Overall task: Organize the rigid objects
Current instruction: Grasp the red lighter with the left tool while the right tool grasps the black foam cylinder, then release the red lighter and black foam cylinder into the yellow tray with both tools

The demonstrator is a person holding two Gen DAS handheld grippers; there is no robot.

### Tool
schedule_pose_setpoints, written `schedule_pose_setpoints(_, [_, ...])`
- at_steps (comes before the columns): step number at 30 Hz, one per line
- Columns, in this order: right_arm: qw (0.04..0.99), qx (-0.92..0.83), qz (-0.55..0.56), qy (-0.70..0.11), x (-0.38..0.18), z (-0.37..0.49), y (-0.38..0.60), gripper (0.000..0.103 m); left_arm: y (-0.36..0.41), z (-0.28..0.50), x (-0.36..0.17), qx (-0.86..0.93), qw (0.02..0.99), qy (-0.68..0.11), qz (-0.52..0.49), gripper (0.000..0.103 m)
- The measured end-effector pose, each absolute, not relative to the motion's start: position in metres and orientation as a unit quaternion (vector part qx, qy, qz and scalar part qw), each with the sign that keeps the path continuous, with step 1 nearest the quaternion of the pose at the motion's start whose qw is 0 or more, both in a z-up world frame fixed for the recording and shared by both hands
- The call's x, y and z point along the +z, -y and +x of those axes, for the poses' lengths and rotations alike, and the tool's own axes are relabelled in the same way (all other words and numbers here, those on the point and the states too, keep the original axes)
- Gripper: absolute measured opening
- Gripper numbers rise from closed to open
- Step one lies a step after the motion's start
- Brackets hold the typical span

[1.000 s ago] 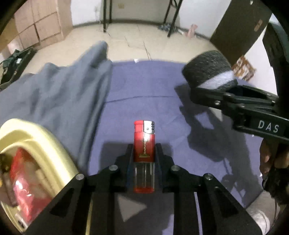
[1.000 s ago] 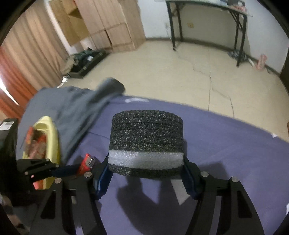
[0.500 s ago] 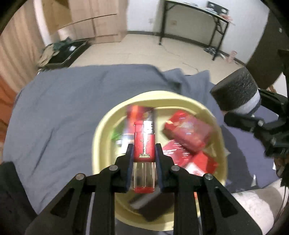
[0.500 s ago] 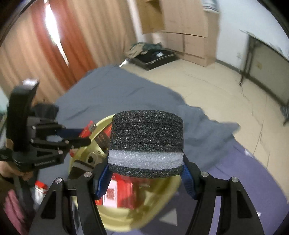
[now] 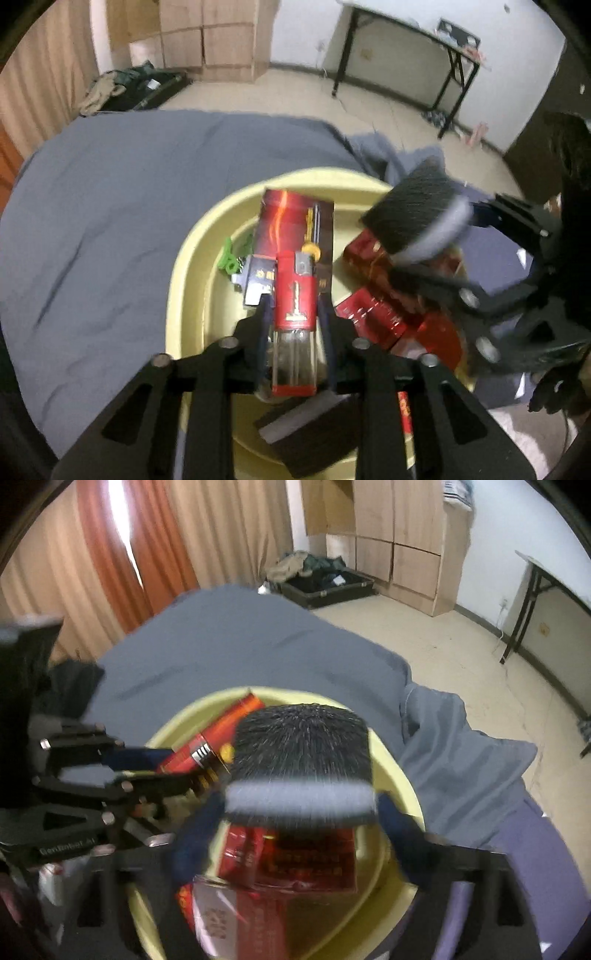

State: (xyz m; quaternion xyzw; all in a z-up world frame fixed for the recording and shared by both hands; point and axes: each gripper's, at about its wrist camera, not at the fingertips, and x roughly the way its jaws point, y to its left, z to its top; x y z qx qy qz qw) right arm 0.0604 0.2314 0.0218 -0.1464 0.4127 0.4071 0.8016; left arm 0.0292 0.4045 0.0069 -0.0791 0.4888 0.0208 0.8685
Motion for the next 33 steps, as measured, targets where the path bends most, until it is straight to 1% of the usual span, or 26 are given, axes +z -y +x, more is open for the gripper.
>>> schedule_pose_setpoints(1, [0.805, 0.418, -0.133, -0.399, 0.031, 0.059, -0.224, 0.102, -0.403, 0.025, 0.013, 0.027, 0.873, -0.481, -0.076, 0.084])
schedule_pose_setpoints(2, [0.810, 0.421, -0.129, -0.388, 0.038, 0.056, -0.213, 0.102, -0.401, 0.017, 0.023, 0.035, 0.883, -0.462, -0.078, 0.090])
schedule_pose_setpoints(3, [0.812, 0.426, -0.126, -0.378, 0.044, 0.054, -0.205, 0.103, -0.399, 0.009, 0.033, 0.044, 0.892, -0.443, -0.080, 0.100])
schedule_pose_setpoints(4, [0.815, 0.434, -0.121, -0.364, 0.052, 0.051, -0.196, 0.103, -0.397, 0.000, 0.041, 0.051, 0.899, -0.427, -0.084, 0.103])
schedule_pose_setpoints(6, [0.824, 0.447, -0.126, -0.324, 0.065, 0.041, -0.170, 0.103, -0.395, -0.024, 0.054, 0.066, 0.911, -0.393, -0.112, 0.103])
schedule_pose_setpoints(7, [0.831, 0.448, -0.140, -0.299, 0.067, 0.034, -0.154, 0.103, -0.392, -0.040, 0.055, 0.078, 0.911, -0.384, -0.133, 0.103])
schedule_pose_setpoints(9, [0.831, 0.453, -0.169, -0.274, 0.059, 0.024, -0.131, 0.103, -0.383, -0.060, 0.048, 0.103, 0.910, -0.377, -0.139, 0.103])
schedule_pose_setpoints(11, [0.817, 0.466, -0.190, -0.283, 0.039, 0.018, -0.110, 0.103, -0.358, -0.089, 0.032, 0.103, 0.914, -0.370, -0.127, 0.103])
schedule_pose_setpoints(13, [0.796, 0.479, -0.202, -0.311, 0.011, 0.014, -0.093, 0.103, -0.336, -0.104, 0.013, 0.093, 0.914, -0.372, -0.129, 0.103])
schedule_pose_setpoints(17, [0.771, 0.480, -0.274, -0.317, -0.038, -0.005, -0.077, 0.103, -0.316, -0.114, -0.031, 0.087, 0.896, -0.405, -0.158, 0.103])
schedule_pose_setpoints(19, [0.763, 0.479, -0.287, -0.325, -0.056, -0.009, -0.079, 0.103, -0.308, -0.118, -0.045, 0.091, 0.898, -0.403, -0.154, 0.103])
schedule_pose_setpoints(25, [0.765, 0.477, -0.293, -0.319, -0.077, -0.009, -0.100, 0.103, -0.285, -0.113, -0.066, 0.114, 0.901, -0.407, -0.096, 0.103])
schedule_pose_setpoints(28, [0.765, 0.476, -0.276, -0.335, -0.085, 0.004, -0.110, 0.103, -0.283, -0.105, -0.088, 0.109, 0.890, -0.432, -0.096, 0.103])
schedule_pose_setpoints(33, [0.768, 0.463, -0.281, -0.342, -0.091, 0.010, -0.119, 0.103, -0.282, -0.090, -0.092, 0.129, 0.888, -0.434, -0.085, 0.103])
